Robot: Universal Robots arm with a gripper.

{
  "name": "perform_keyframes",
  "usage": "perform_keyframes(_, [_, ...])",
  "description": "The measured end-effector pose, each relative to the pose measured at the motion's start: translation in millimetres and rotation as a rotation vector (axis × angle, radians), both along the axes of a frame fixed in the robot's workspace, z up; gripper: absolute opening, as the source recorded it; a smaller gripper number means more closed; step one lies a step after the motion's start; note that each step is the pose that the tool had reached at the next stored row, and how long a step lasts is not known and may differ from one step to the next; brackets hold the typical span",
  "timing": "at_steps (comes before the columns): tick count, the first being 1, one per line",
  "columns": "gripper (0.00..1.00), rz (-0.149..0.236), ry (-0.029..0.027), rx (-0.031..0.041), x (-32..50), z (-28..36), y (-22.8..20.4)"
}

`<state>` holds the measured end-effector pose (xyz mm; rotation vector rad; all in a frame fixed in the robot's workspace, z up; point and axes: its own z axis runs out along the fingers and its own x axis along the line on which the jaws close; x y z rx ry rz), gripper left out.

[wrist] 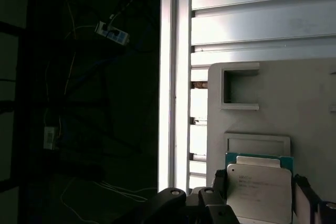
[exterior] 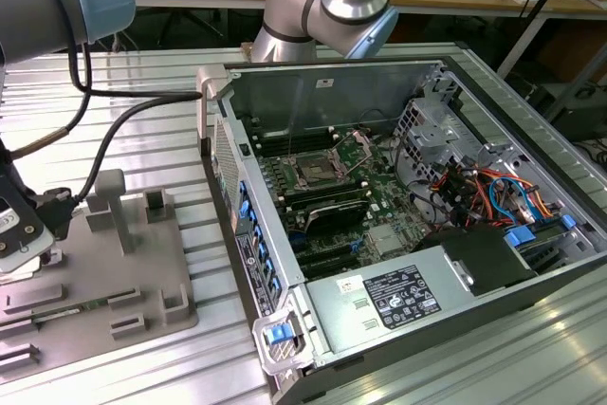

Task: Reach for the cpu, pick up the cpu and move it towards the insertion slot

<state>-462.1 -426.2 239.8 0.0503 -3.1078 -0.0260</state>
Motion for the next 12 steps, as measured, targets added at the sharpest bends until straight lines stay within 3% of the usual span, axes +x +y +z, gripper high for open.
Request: perform_keyframes(12, [0.55,0.000,0.0000,0.0000,0.0,17.5,0.0])
